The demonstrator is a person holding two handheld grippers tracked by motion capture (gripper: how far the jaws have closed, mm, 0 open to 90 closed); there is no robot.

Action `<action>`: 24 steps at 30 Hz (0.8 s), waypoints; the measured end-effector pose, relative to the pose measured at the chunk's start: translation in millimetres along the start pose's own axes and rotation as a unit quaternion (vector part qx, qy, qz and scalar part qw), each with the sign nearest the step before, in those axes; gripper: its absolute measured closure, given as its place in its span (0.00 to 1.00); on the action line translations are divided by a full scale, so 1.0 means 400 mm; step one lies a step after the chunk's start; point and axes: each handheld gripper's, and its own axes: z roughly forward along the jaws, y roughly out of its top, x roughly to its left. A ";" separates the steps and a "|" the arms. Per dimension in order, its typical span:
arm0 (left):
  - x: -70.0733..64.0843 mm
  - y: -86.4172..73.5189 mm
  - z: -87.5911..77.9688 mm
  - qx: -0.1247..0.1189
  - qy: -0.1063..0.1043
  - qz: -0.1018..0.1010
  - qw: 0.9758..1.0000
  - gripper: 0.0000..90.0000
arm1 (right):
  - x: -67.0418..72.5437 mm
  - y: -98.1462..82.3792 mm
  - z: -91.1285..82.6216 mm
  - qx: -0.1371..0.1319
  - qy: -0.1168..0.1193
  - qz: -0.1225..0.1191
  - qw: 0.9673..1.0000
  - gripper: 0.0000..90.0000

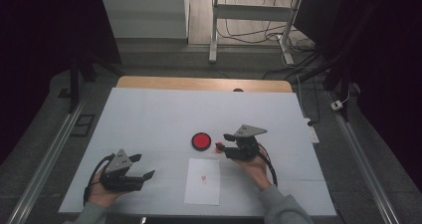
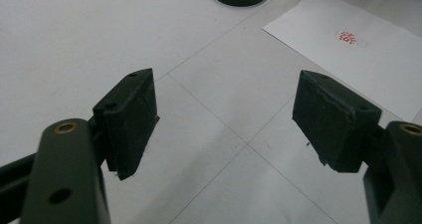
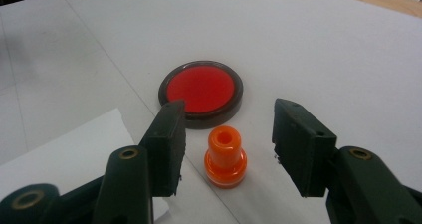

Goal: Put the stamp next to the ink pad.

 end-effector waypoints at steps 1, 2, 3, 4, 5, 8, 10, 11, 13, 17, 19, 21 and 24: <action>0.002 -0.001 0.001 0.001 0.000 -0.001 1.000 0.29 | 0.000 0.000 -0.004 -0.001 0.002 -0.001 1.000 0.52; 0.003 -0.002 0.001 0.000 0.000 -0.004 1.000 0.29 | 0.000 0.001 -0.009 -0.002 0.002 -0.003 1.000 0.52; 0.005 -0.003 0.001 0.000 0.001 -0.006 1.000 0.29 | 0.000 0.001 -0.015 -0.003 0.003 -0.004 1.000 0.51; 0.006 -0.003 0.000 0.000 0.002 -0.007 1.000 0.29 | 0.000 0.001 -0.022 -0.006 0.003 -0.005 1.000 0.51; 0.006 -0.003 0.000 0.000 0.002 -0.008 1.000 0.29 | 0.000 0.000 -0.029 -0.006 0.002 -0.006 1.000 0.51; 0.006 -0.002 -0.002 -0.001 0.002 -0.007 1.000 0.29 | 0.000 -0.001 -0.056 -0.010 0.001 -0.007 1.000 0.51; 0.007 -0.002 -0.003 -0.002 0.003 -0.008 1.000 0.29 | 0.002 -0.003 -0.076 -0.014 -0.008 -0.013 1.000 0.51; 0.007 -0.003 -0.003 -0.002 0.003 -0.008 1.000 0.29 | 0.002 -0.006 -0.087 -0.019 -0.009 -0.014 1.000 0.51; 0.007 -0.003 -0.002 -0.002 0.002 -0.009 1.000 0.29 | 0.001 -0.012 -0.112 -0.022 -0.017 -0.015 1.000 0.51; 0.008 -0.001 0.002 0.000 0.001 -0.009 1.000 0.29 | -0.005 -0.030 -0.161 -0.027 -0.031 -0.015 0.999 0.51; 0.009 0.000 0.004 0.001 0.001 -0.008 1.000 0.29 | -0.009 -0.041 -0.187 -0.030 -0.040 -0.018 0.999 0.51; 0.009 0.000 0.005 0.002 0.000 -0.008 1.000 0.29 | -0.012 -0.052 -0.206 -0.032 -0.044 -0.018 0.998 0.51; 0.010 0.001 0.009 0.003 -0.001 -0.008 1.000 0.29 | -0.020 -0.075 -0.239 -0.031 -0.050 -0.016 0.998 0.51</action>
